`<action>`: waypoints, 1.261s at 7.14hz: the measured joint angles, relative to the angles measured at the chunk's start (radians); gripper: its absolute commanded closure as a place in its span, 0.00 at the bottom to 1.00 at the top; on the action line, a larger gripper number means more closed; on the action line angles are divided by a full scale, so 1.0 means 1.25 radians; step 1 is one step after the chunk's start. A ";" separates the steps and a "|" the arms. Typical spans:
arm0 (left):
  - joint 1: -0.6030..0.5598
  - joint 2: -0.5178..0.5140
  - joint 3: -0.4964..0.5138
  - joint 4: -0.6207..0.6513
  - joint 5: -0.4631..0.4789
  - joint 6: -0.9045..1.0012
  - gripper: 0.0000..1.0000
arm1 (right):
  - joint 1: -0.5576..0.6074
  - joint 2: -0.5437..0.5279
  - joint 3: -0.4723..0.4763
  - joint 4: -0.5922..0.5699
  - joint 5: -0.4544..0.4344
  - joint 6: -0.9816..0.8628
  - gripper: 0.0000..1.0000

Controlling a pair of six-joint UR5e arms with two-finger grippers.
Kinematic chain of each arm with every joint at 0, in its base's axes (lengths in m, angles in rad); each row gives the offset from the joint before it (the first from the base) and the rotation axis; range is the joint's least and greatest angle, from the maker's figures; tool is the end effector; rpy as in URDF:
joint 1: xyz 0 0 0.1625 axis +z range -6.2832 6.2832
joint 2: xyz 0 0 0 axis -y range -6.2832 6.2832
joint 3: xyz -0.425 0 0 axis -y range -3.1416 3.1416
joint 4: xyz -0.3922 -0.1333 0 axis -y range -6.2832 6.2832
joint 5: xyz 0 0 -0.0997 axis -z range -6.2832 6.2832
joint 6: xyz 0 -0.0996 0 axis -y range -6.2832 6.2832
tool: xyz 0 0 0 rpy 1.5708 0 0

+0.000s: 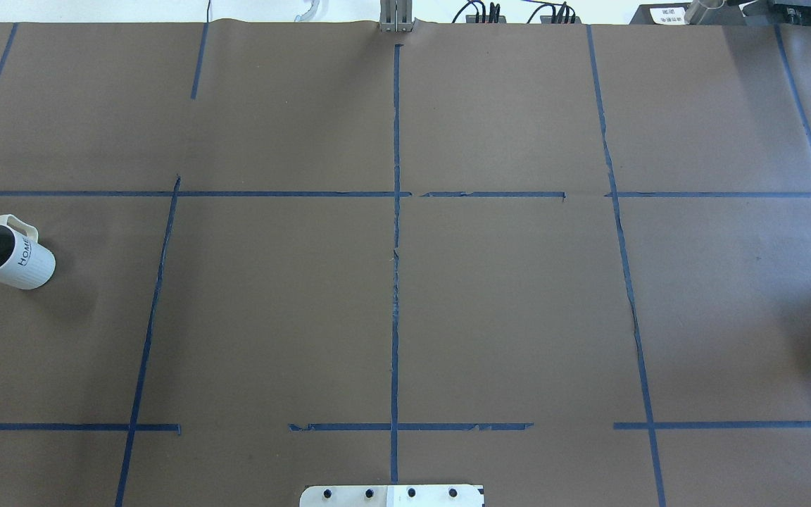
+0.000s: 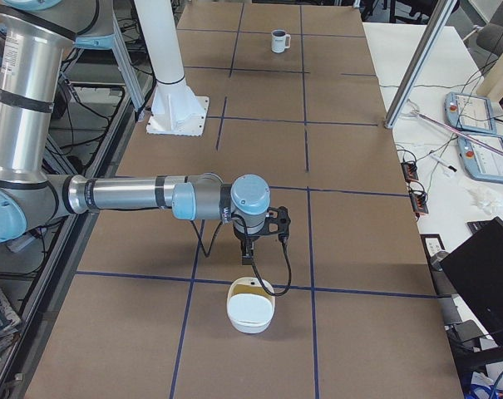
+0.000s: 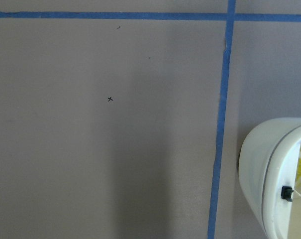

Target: Left arm hands cup to right arm to dump lemon

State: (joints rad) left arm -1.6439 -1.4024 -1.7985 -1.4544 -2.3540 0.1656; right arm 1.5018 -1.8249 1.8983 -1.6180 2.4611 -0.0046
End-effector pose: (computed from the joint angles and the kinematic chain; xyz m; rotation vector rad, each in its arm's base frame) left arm -0.0932 -0.4101 0.6344 0.0395 0.7840 0.0653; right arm 0.0292 -0.3886 0.6051 -0.0042 -0.8908 -0.0803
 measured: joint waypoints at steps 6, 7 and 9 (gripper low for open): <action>0.039 -0.007 -0.030 -0.002 0.001 -0.121 0.00 | -0.002 0.013 -0.018 0.004 0.000 0.000 0.00; 0.068 -0.006 -0.045 -0.001 0.000 -0.129 0.00 | -0.002 0.013 -0.017 0.006 0.002 0.001 0.00; 0.088 0.001 -0.087 0.009 -0.002 -0.129 0.00 | -0.002 0.015 -0.010 0.009 0.004 0.001 0.00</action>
State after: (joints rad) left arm -1.5337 -1.4016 -1.9071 -1.4428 -2.3567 0.0042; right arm 1.4987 -1.8062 1.8864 -1.6067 2.4655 -0.0031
